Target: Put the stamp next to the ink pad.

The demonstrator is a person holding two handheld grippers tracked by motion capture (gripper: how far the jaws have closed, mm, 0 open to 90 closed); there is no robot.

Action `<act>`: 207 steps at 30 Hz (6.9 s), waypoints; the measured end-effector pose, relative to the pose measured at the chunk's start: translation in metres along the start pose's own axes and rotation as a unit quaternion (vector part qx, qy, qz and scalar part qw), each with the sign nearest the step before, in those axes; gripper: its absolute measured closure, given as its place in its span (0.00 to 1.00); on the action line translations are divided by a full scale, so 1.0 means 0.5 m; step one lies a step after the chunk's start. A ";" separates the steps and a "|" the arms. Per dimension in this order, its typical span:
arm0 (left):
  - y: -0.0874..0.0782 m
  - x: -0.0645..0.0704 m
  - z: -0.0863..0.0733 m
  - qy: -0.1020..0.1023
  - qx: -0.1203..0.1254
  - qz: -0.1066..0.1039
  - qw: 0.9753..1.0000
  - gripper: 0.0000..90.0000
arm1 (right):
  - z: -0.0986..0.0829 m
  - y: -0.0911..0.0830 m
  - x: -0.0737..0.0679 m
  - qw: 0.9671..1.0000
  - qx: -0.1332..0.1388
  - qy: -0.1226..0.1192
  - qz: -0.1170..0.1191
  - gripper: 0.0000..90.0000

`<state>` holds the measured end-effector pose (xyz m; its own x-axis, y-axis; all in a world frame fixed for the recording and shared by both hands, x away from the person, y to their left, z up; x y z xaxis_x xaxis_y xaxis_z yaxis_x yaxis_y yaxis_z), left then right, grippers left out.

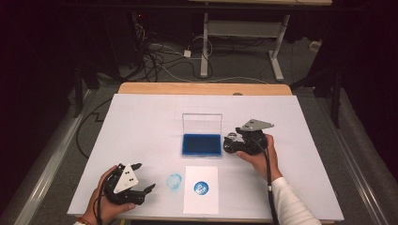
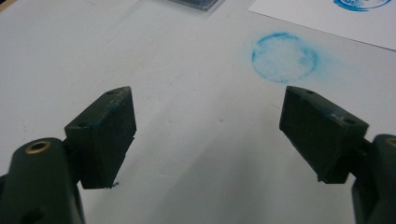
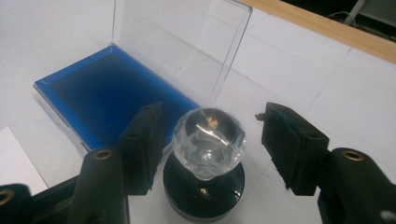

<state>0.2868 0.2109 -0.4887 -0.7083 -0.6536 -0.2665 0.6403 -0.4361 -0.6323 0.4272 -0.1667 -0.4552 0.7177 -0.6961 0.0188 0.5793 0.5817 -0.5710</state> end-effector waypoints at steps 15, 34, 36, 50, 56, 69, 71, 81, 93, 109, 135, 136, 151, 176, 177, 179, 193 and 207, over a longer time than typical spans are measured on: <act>0.002 0.001 0.000 0.001 -0.004 -0.001 1.000 0.20 | 0.023 -0.022 -0.009 0.999 0.017 -0.027 -0.020 0.29; 0.004 0.002 0.000 0.001 -0.005 -0.002 1.000 0.20 | 0.041 -0.053 -0.035 0.998 0.030 -0.055 -0.032 0.27; 0.004 0.002 0.001 0.002 -0.006 -0.002 1.000 0.20 | 0.043 -0.062 -0.038 0.997 0.033 -0.059 -0.031 0.27; 0.007 0.003 0.001 0.002 -0.009 -0.005 1.000 0.20 | 0.049 -0.108 -0.062 0.995 0.045 -0.085 -0.023 0.27; 0.005 0.003 0.001 0.003 -0.008 -0.004 1.000 0.20 | 0.050 -0.123 -0.077 0.994 0.046 -0.096 -0.022 0.27; 0.005 0.003 0.001 0.006 -0.010 -0.004 1.000 0.20 | 0.049 -0.146 -0.093 0.992 0.046 -0.114 -0.023 0.28; 0.004 0.004 0.001 0.006 -0.009 -0.004 1.000 0.20 | 0.048 -0.151 -0.095 0.992 0.047 -0.117 -0.021 0.28; 0.005 0.004 0.002 0.006 -0.009 -0.004 1.000 0.20 | 0.039 -0.171 -0.106 0.991 0.050 -0.125 -0.017 0.27; 0.005 0.004 0.002 0.006 -0.009 -0.004 1.000 0.20 | 0.027 -0.193 -0.114 0.989 0.054 -0.137 -0.019 0.27; 0.006 0.005 0.002 0.008 -0.011 -0.004 1.000 0.20 | -0.002 -0.213 -0.112 0.987 0.060 -0.150 -0.024 0.27; 0.009 0.008 0.003 0.011 -0.015 -0.008 1.000 0.20 | -0.073 -0.232 -0.104 0.985 0.068 -0.153 -0.050 0.28; 0.009 0.008 0.003 0.011 -0.015 -0.008 1.000 0.20 | -0.077 -0.234 -0.103 0.985 0.071 -0.150 -0.051 0.28; 0.014 0.006 0.008 0.010 -0.014 -0.010 1.000 0.20 | -0.144 -0.238 -0.075 0.990 0.054 -0.118 -0.058 0.25; 0.008 0.007 0.013 0.011 -0.001 -0.010 1.000 0.20 | -0.204 -0.246 -0.091 0.992 0.036 -0.105 -0.058 0.23; 0.008 0.007 0.013 0.013 -0.003 -0.010 1.000 0.20 | -0.204 -0.246 -0.092 0.992 0.036 -0.107 -0.059 0.23; 0.009 0.008 0.013 0.017 -0.003 -0.009 1.000 0.20 | -0.202 -0.246 -0.093 0.992 0.037 -0.108 -0.060 0.23; 0.009 0.009 0.016 0.019 -0.005 -0.006 1.000 0.20 | -0.199 -0.250 -0.093 0.991 0.044 -0.113 -0.058 0.23; 0.015 0.008 0.018 0.017 -0.009 -0.005 1.000 0.20 | -0.198 -0.248 -0.088 0.991 0.047 -0.111 -0.055 0.24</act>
<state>0.2912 0.1995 -0.4879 -0.7243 -0.6281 -0.2844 0.6280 -0.4308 -0.6480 0.2856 -0.2499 -0.4666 0.7094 -0.6540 0.2627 0.6848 0.5512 -0.4768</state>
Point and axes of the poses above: each handheld gripper's, and its own axes: y roughly forward along the jaws, z roughly out of its top, x roughly to its right, the point moved 3 cm from there along y, roughly forward along the jaws, and after that the axes turned 5 degrees about z, right-handed, at the moved point
